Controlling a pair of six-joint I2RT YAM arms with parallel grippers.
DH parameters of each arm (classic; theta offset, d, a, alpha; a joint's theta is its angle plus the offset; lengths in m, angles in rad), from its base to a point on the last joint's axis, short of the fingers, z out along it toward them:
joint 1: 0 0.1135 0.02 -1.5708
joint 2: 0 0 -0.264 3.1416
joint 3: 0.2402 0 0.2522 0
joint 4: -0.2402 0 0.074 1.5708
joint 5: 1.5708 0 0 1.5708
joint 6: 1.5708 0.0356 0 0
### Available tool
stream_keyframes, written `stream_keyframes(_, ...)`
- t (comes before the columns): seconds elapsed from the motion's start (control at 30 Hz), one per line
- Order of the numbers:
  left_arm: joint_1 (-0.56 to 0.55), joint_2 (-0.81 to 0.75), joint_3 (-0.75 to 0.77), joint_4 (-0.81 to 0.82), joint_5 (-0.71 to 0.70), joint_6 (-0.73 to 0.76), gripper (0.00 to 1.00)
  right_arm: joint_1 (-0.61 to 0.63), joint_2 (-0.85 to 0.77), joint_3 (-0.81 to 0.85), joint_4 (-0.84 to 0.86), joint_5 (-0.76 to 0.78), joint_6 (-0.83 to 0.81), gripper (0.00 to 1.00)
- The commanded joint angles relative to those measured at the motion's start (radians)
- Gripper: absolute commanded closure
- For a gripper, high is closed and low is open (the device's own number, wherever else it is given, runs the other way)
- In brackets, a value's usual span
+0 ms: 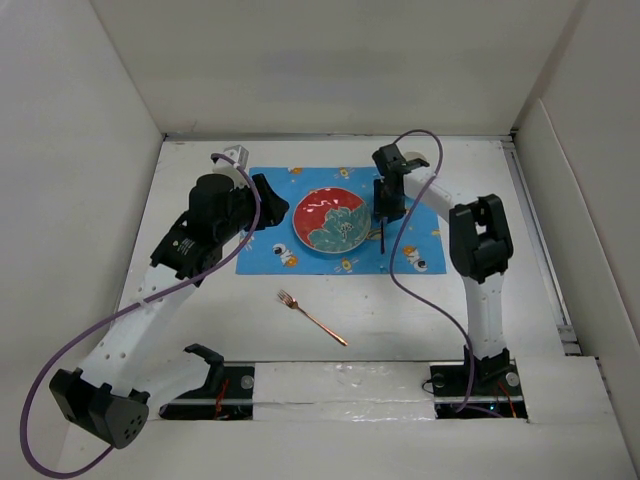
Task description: Set the dinner table for one person
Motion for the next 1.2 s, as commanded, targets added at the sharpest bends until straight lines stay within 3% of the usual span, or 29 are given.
stream_keyframes(0.0,-0.005,-0.013,0.026,0.034,0.004,0.017,0.55,0.016,-0.190,-0.019,-0.001,0.013,0.003,0.60)
stream_keyframes(0.03,-0.005,-0.015,0.038,0.026,0.000,0.020,0.55,0.038,-0.235,-0.050,0.010,0.008,0.009,0.61)
stream_keyframes(0.1,-0.005,-0.021,0.050,0.017,-0.012,0.028,0.59,0.064,-0.374,-0.169,0.053,-0.009,0.019,0.71)
stream_keyframes(0.13,-0.005,-0.024,0.061,0.006,-0.023,0.037,0.61,0.099,-0.419,-0.215,0.068,-0.024,0.016,0.89)
stream_keyframes(0.17,-0.005,-0.027,0.067,0.000,-0.028,0.042,0.63,0.120,-0.495,-0.261,0.088,-0.056,0.016,1.00)
stream_keyframes(0.27,-0.005,-0.030,0.083,-0.018,-0.038,0.053,0.82,0.238,-0.585,-0.436,0.142,-0.082,0.031,1.00)
stream_keyframes(0.3,-0.005,-0.030,0.086,-0.020,-0.037,0.053,0.93,0.277,-0.634,-0.517,0.177,-0.082,0.048,1.00)
stream_keyframes(0.4,-0.005,-0.038,0.090,-0.032,-0.043,0.045,1.00,0.435,-0.707,-0.625,0.282,-0.075,0.112,1.00)
stream_keyframes(0.43,-0.005,-0.042,0.093,-0.034,-0.049,0.040,1.00,0.469,-0.715,-0.674,0.306,-0.081,0.131,0.84)
stream_keyframes(0.53,-0.005,-0.053,0.098,-0.044,-0.052,0.033,0.98,0.576,-0.696,-0.725,0.393,-0.101,0.180,0.48)
stream_keyframes(0.57,-0.005,-0.053,0.099,-0.049,-0.052,0.033,0.93,0.599,-0.674,-0.717,0.393,-0.102,0.180,0.45)
stream_keyframes(0.6,-0.005,-0.053,0.104,-0.055,-0.049,0.031,0.84,0.648,-0.653,-0.710,0.390,-0.102,0.174,0.44)
stream_keyframes(0.73,-0.005,-0.059,0.113,-0.074,-0.055,0.031,0.73,0.745,-0.530,-0.642,0.367,-0.041,0.129,0.42)
stream_keyframes(1.1,-0.005,-0.114,0.104,-0.109,-0.066,0.020,0.70,0.806,-0.283,-0.521,0.357,0.043,0.079,0.47)
stream_keyframes(1.17,-0.005,-0.125,0.104,-0.112,-0.103,0.017,0.70,0.806,-0.260,-0.515,0.366,0.045,0.074,0.57)
